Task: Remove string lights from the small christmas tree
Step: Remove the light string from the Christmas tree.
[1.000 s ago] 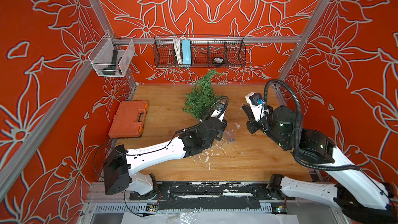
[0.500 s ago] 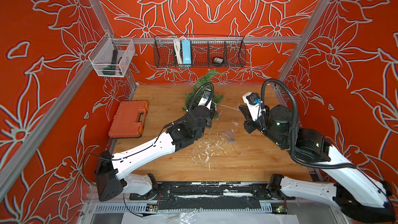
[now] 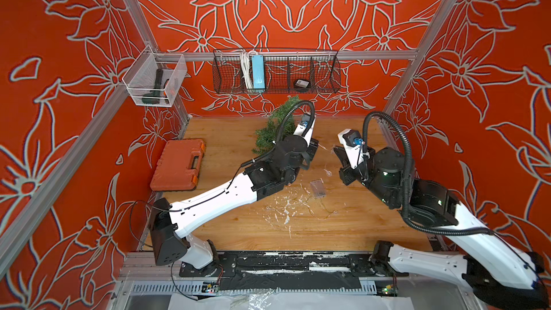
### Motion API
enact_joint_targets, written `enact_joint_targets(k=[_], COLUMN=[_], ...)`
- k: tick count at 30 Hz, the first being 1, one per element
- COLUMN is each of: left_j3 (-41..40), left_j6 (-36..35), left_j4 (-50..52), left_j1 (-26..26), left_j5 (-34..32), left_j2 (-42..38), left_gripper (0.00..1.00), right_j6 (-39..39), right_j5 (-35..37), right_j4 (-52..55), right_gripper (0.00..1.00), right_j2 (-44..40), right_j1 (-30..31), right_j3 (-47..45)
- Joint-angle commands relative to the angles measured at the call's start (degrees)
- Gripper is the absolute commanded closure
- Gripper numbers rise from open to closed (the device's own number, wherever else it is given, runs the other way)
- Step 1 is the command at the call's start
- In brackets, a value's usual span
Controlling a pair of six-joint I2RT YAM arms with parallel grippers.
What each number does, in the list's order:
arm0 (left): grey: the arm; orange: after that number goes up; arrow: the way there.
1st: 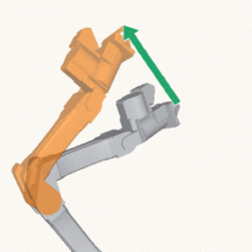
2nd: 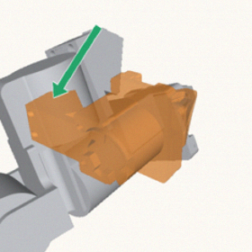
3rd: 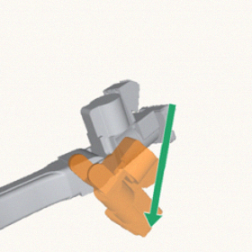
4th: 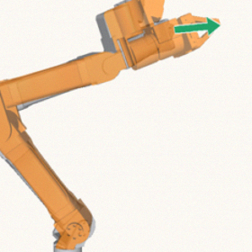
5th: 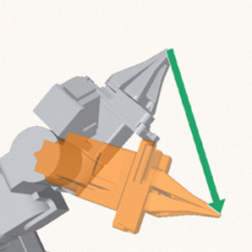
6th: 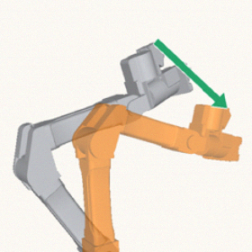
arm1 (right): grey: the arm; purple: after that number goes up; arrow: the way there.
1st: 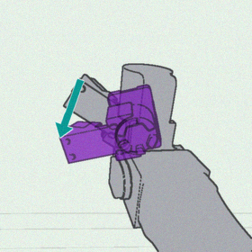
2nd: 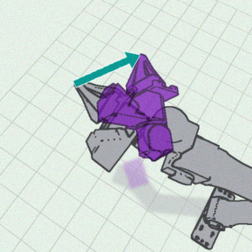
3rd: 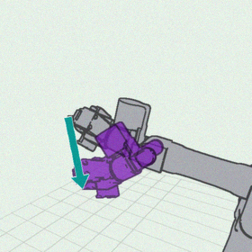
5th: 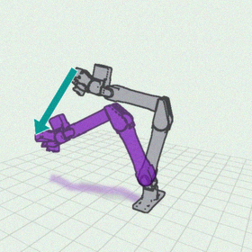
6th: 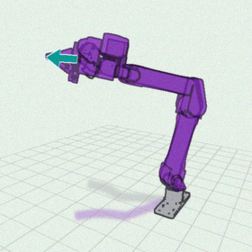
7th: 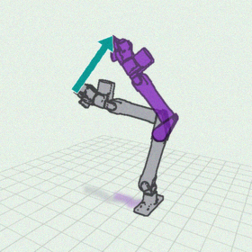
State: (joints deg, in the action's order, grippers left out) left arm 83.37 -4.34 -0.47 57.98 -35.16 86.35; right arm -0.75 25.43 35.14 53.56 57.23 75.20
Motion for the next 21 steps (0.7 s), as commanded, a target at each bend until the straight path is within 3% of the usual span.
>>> enact_joint_targets(k=[1,8,15,19,21], left_j3=[4.5,16.1,22.9,28.7,31.1], left_j6=[1.4,4.2,5.0,6.9,7.2], left_j4=[3.9,11.9,17.0,20.8,22.2], left_j1=[2.1,2.2,1.7,-0.3,-0.9], left_j5=[3.1,7.9,9.6,13.4,14.6], left_j2=[2.8,8.5,13.2,16.5,17.7], left_gripper=[1.0,1.0,1.0,1.0,1.0], right_j6=[-0.5,-3.6,-9.9,-15.9,-17.4], right_j5=[0.1,-10.5,-32.0,-48.3,-52.2], right_j4=[-0.4,-6.2,-20.4,-31.0,-34.8], right_gripper=[1.0,1.0,1.0,1.0,0.95], right_j2=[-1.4,-5.4,-8.0,-8.1,-8.1], right_j1=[-1.8,-11.9,-23.3,-32.4,-34.6], right_j3=[-2.3,-10.6,-21.5,-26.2,-27.7])
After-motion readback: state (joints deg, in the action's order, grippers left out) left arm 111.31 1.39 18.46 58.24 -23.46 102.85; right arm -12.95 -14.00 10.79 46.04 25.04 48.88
